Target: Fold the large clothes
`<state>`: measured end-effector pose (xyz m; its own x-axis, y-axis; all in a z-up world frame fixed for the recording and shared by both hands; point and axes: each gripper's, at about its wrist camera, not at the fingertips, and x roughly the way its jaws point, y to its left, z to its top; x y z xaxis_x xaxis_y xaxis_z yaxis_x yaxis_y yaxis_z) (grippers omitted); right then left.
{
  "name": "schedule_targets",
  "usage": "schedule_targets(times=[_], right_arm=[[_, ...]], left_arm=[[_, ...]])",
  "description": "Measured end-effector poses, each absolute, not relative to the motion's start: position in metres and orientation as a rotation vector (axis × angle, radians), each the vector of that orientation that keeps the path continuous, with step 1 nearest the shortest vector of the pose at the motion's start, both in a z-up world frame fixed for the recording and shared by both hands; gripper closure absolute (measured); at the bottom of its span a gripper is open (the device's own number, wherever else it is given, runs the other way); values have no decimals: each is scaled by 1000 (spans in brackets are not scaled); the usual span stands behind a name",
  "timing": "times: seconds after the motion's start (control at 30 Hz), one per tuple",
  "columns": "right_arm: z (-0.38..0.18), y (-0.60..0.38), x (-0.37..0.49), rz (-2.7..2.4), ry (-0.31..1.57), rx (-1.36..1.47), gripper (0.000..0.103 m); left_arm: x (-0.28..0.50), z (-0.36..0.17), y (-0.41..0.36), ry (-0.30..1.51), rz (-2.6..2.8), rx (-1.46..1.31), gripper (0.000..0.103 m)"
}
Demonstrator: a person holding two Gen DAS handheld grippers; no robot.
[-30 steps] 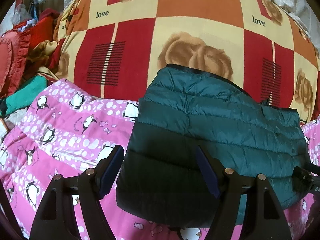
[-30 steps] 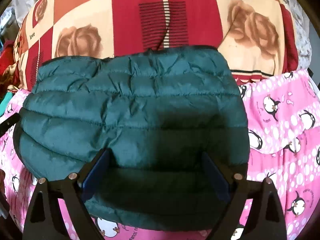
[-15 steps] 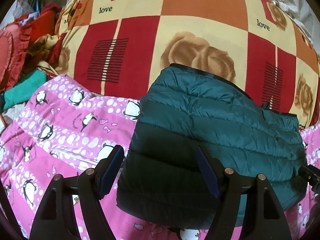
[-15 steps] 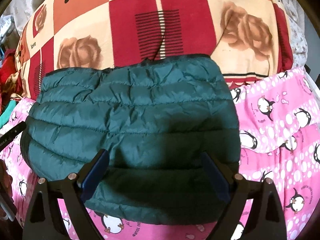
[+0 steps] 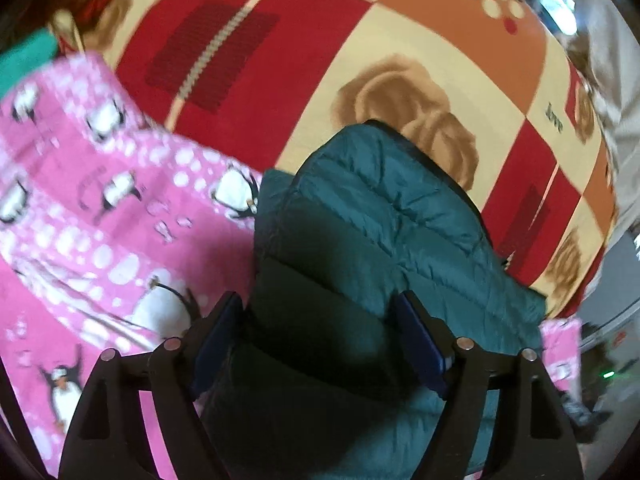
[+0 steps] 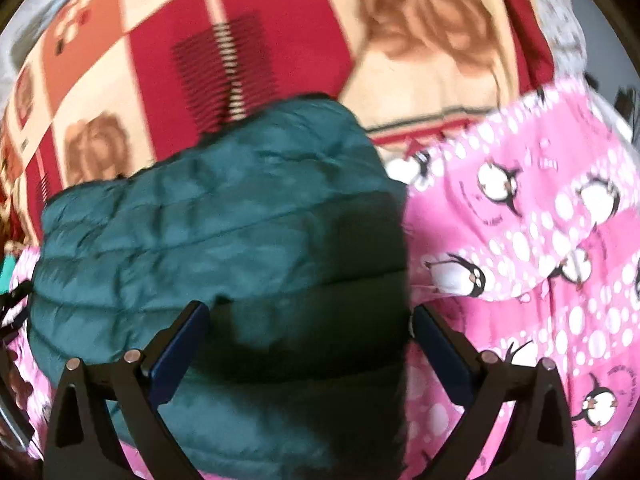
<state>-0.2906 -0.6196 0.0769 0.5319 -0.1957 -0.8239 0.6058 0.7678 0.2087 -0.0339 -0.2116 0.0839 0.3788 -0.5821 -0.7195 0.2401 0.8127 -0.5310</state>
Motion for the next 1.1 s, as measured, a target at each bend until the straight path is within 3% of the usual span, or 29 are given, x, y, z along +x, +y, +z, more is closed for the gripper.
schedule_targets(times=[0.17, 0.43, 0.57, 0.67, 0.7, 0.73, 0.83, 1.1], right_arm=[[50, -655, -288, -430, 886, 675, 0], [25, -677, -260, -268, 928, 745, 0], [20, -679, -255, -180, 909, 821, 2], [29, -667, -256, -152, 865, 799, 26], [32, -665, -258, -146, 855, 806, 39], [37, -663, -262, -143, 840, 812, 49], [56, -656, -273, -122, 799, 816, 63], [117, -609, -323, -18, 774, 820, 66]], left_arm=[[-12, 53, -210, 1168, -601, -500, 35], [-3, 36, -227, 1202, -657, -540, 30], [-2, 36, -232, 1213, -714, -567, 59], [-13, 48, -227, 1187, -734, -553, 79], [-17, 55, -225, 1177, -742, -542, 83], [-18, 59, -224, 1173, -748, -539, 85], [-31, 80, -217, 1154, -773, -532, 90], [-77, 133, -169, 1141, -846, -530, 92]])
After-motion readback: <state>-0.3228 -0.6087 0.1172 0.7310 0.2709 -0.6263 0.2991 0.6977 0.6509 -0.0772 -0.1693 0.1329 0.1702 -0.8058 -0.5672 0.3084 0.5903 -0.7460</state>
